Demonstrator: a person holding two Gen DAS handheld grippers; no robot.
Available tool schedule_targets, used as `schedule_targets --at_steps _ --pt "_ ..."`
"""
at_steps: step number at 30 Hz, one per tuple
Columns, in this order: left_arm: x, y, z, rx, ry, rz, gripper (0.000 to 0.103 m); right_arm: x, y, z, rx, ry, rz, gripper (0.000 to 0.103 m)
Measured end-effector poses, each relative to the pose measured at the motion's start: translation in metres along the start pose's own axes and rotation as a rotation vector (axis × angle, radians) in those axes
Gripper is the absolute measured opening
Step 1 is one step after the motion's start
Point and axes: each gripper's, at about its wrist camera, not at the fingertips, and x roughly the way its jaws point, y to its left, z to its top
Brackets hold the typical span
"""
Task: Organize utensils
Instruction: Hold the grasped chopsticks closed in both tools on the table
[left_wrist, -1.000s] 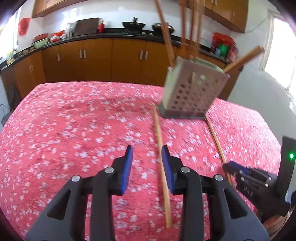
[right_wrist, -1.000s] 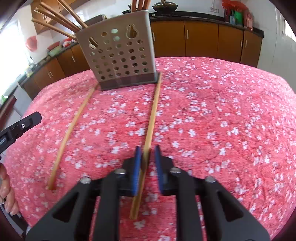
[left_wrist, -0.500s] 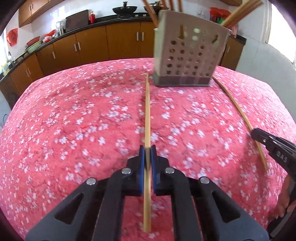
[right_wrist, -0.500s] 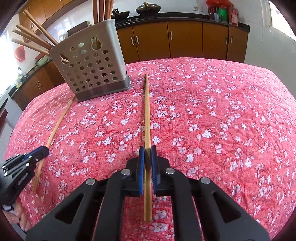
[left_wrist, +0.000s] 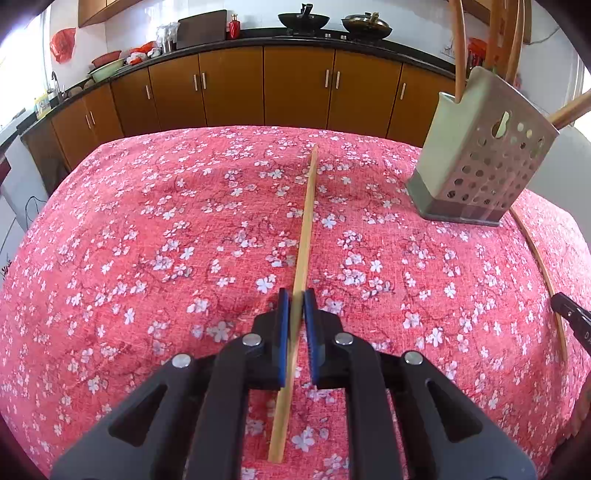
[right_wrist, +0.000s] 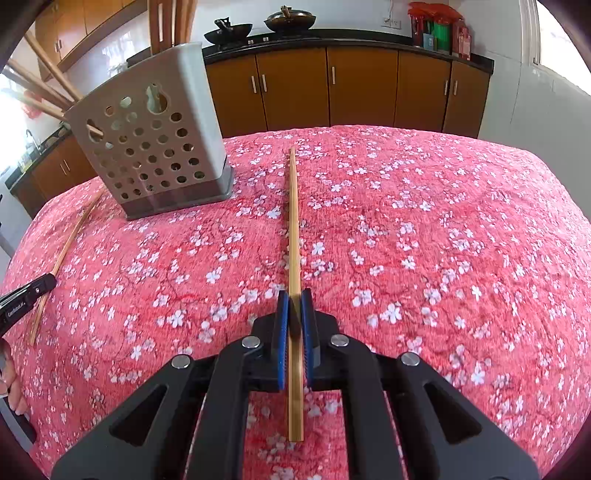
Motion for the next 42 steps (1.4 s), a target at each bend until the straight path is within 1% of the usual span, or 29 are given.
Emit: schedule_targets --at_steps 3,11,42 --pt "0.0013 -0.0024 0.0018 -0.001 0.001 -0.001 0.013 0.0034 -0.0015 0.0021 0.007 0.0 0.006 0.008" --pt "-0.0004 0.0067 0.0038 -0.018 0.002 -0.023 0.013 0.0024 -0.0021 0.0011 0.014 0.0 0.013 0.008" --pt "0.0012 0.0033 0.0019 -0.023 0.002 -0.027 0.013 0.0003 -0.001 -0.0003 0.019 -0.001 0.014 0.008"
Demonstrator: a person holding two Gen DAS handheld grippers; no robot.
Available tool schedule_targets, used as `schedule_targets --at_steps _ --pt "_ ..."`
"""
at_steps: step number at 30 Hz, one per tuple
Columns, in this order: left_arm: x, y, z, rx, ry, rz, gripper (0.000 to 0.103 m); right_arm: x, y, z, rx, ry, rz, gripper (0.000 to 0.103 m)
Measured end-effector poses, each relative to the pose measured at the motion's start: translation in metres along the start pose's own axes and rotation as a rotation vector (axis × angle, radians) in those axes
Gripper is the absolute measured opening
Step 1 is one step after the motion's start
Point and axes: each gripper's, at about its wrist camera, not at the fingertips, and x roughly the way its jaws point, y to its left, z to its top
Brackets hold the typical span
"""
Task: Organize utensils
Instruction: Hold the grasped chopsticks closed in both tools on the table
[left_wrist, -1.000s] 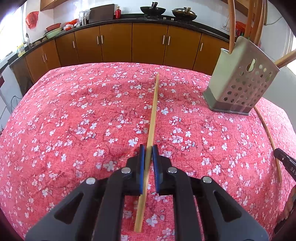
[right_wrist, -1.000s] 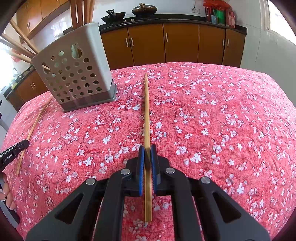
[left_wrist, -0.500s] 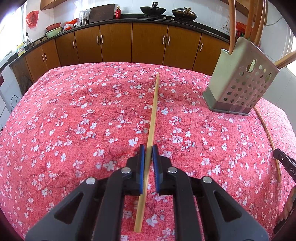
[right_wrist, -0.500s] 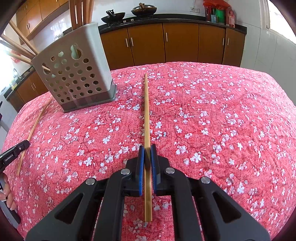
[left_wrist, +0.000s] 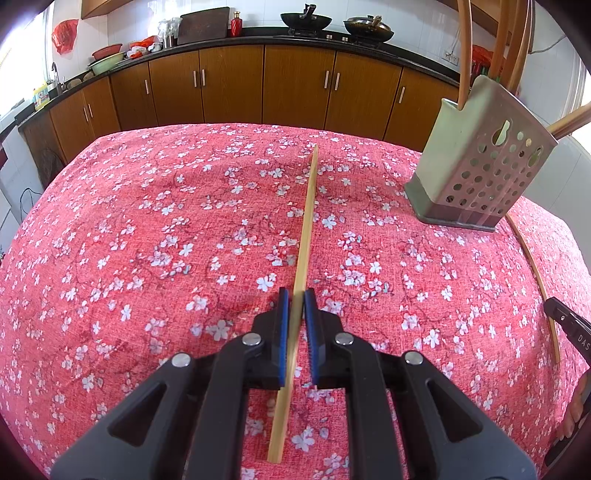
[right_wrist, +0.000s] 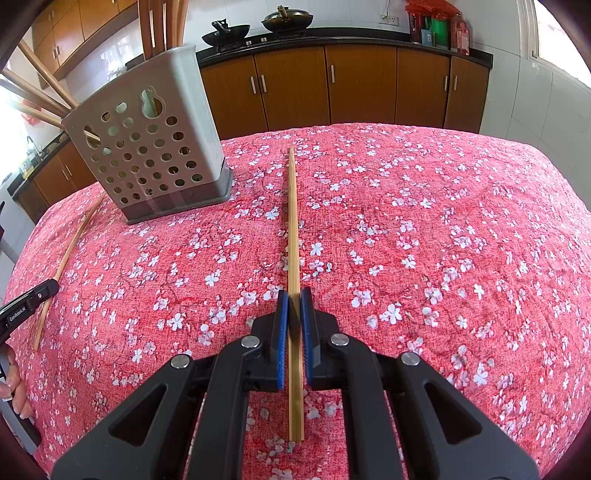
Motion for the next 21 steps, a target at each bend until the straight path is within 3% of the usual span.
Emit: schedule_targets --at_steps 21 --pt "-0.0012 0.0002 0.0006 -0.005 0.0 -0.005 0.013 -0.0001 -0.0002 -0.0002 0.001 0.0 -0.001 0.008"
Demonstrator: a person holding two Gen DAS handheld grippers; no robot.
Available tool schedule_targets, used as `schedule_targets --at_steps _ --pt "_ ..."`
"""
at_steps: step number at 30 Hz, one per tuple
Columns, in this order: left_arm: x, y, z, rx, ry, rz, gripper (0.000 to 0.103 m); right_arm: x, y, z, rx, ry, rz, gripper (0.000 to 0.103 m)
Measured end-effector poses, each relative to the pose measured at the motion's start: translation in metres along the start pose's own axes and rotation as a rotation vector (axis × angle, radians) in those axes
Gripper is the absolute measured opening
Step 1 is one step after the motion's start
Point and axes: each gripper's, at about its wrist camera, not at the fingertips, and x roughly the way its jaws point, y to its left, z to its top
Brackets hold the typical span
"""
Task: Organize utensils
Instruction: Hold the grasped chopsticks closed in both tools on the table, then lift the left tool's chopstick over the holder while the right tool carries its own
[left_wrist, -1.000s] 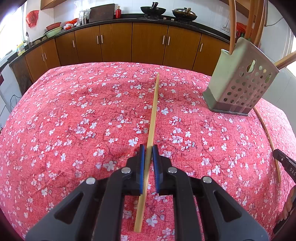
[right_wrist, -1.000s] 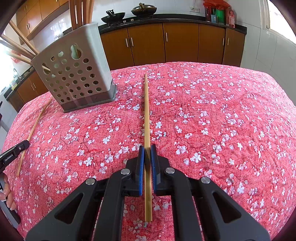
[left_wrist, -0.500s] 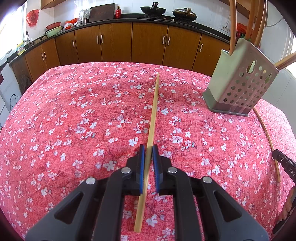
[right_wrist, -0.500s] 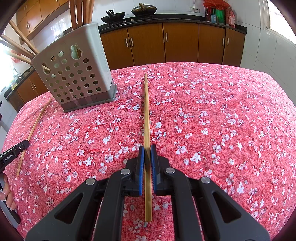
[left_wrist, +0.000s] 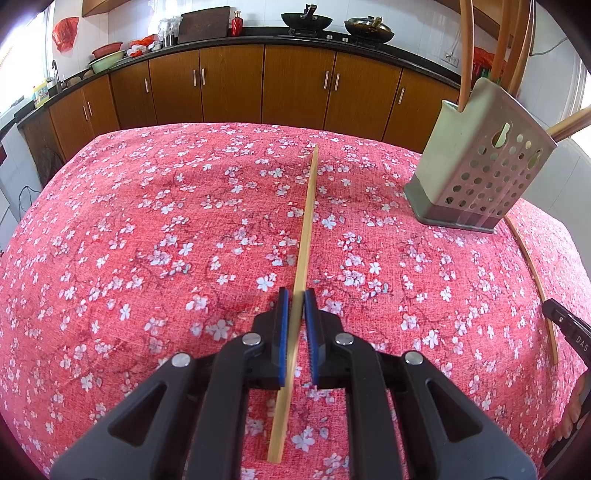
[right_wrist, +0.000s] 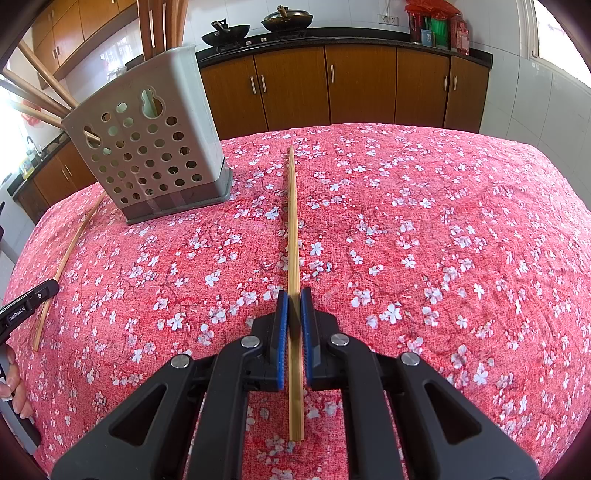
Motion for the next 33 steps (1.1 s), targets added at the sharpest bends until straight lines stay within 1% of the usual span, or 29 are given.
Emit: schedule_targets --at_steps 14,17,20,22,24,25,28,33 --pt "-0.001 0.001 0.0 -0.002 0.004 0.001 0.013 -0.001 0.0 0.0 0.003 -0.001 -0.005 0.008" --pt "-0.004 -0.005 -0.004 0.044 0.006 0.025 0.013 -0.005 0.003 -0.002 -0.007 -0.001 -0.015 0.008" --pt "-0.009 -0.009 -0.011 0.061 0.007 0.025 0.013 -0.009 0.001 -0.008 -0.003 -0.001 -0.003 0.008" --pt "-0.011 -0.01 -0.014 0.074 0.008 0.026 0.01 -0.011 0.001 -0.009 0.0 -0.002 0.0 0.008" --pt "-0.015 -0.016 -0.016 0.108 0.011 0.046 0.008 -0.015 0.001 -0.01 -0.009 -0.008 -0.017 0.008" --pt "-0.02 -0.018 -0.016 0.124 0.0 0.05 0.008 -0.018 0.001 -0.01 -0.014 -0.017 -0.023 0.008" --pt "-0.04 -0.022 -0.011 0.153 -0.05 0.041 0.008 -0.042 0.0 -0.003 -0.024 -0.092 -0.025 0.008" --pt "-0.091 -0.032 0.012 0.171 -0.171 -0.002 0.008 -0.09 -0.002 0.018 -0.018 -0.24 -0.018 0.008"
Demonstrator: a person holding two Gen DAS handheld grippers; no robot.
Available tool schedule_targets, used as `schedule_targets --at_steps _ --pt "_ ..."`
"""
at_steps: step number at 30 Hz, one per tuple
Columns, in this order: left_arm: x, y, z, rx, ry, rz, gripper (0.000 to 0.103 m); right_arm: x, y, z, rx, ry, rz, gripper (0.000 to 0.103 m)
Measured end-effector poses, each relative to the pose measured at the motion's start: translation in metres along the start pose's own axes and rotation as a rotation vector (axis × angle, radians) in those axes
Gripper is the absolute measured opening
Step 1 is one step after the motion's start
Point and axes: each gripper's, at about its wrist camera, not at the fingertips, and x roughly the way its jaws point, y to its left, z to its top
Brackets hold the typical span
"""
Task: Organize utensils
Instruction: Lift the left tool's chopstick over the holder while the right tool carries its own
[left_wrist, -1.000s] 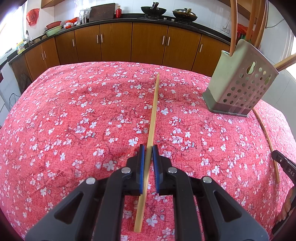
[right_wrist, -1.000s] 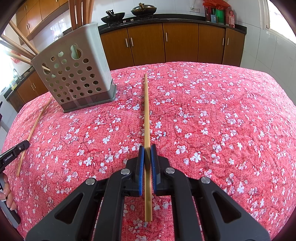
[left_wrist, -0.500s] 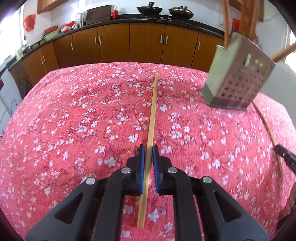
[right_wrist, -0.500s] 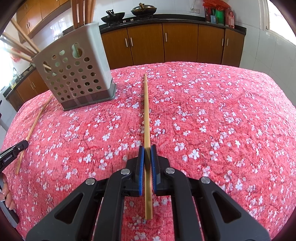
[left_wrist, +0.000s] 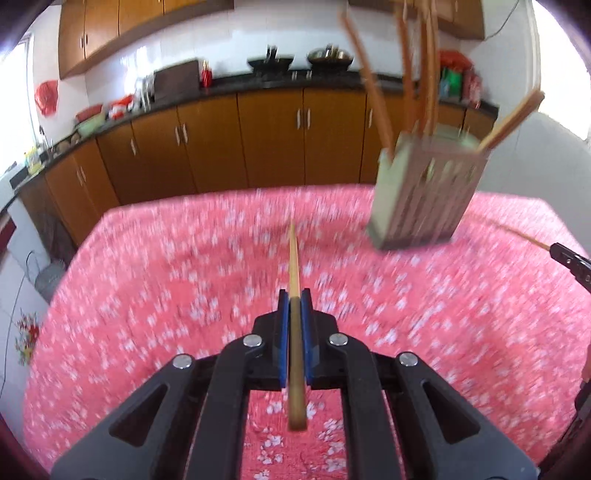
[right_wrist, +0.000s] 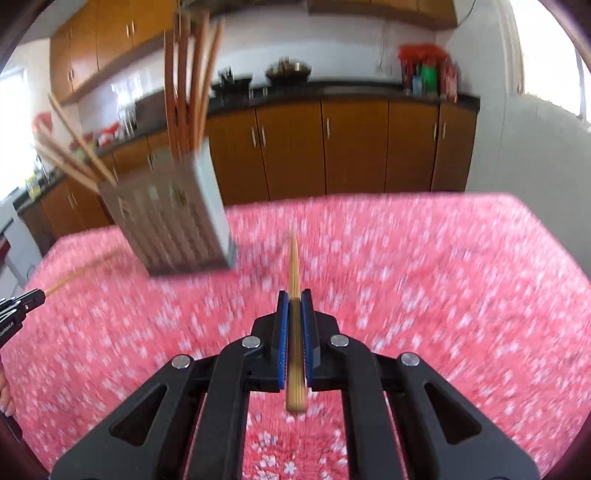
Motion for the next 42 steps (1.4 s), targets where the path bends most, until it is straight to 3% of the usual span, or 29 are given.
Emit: schedule_targets --at_steps 4,12,15,26,31,34,39,42 --pt "-0.03 0.003 0.027 -0.021 -0.083 -0.043 0.008 -0.025 0.001 0.02 0.012 -0.084 0.01 0.008" --pt "-0.054 0.006 0.055 -0.042 -0.148 -0.09 0.008 -0.041 -0.001 0.047 0.027 -0.151 0.032 0.008" --pt "-0.064 0.01 0.063 -0.045 -0.17 -0.129 0.008 -0.053 0.0 0.061 0.033 -0.185 0.071 0.008" --pt "-0.127 -0.032 0.112 -0.022 -0.345 -0.285 0.008 -0.107 0.022 0.125 0.05 -0.374 0.238 0.008" --pt "-0.139 -0.046 0.141 -0.057 -0.457 -0.286 0.008 -0.109 0.032 0.142 0.054 -0.442 0.265 0.008" --pt "-0.136 -0.051 0.154 -0.065 -0.509 -0.239 0.008 -0.101 0.042 0.147 0.029 -0.473 0.247 0.008" --pt "-0.111 -0.059 0.162 -0.077 -0.546 -0.211 0.008 -0.078 0.054 0.145 0.0 -0.465 0.218 0.008" --pt "-0.091 -0.063 0.159 -0.075 -0.527 -0.196 0.008 -0.06 0.054 0.145 0.004 -0.429 0.214 0.008"
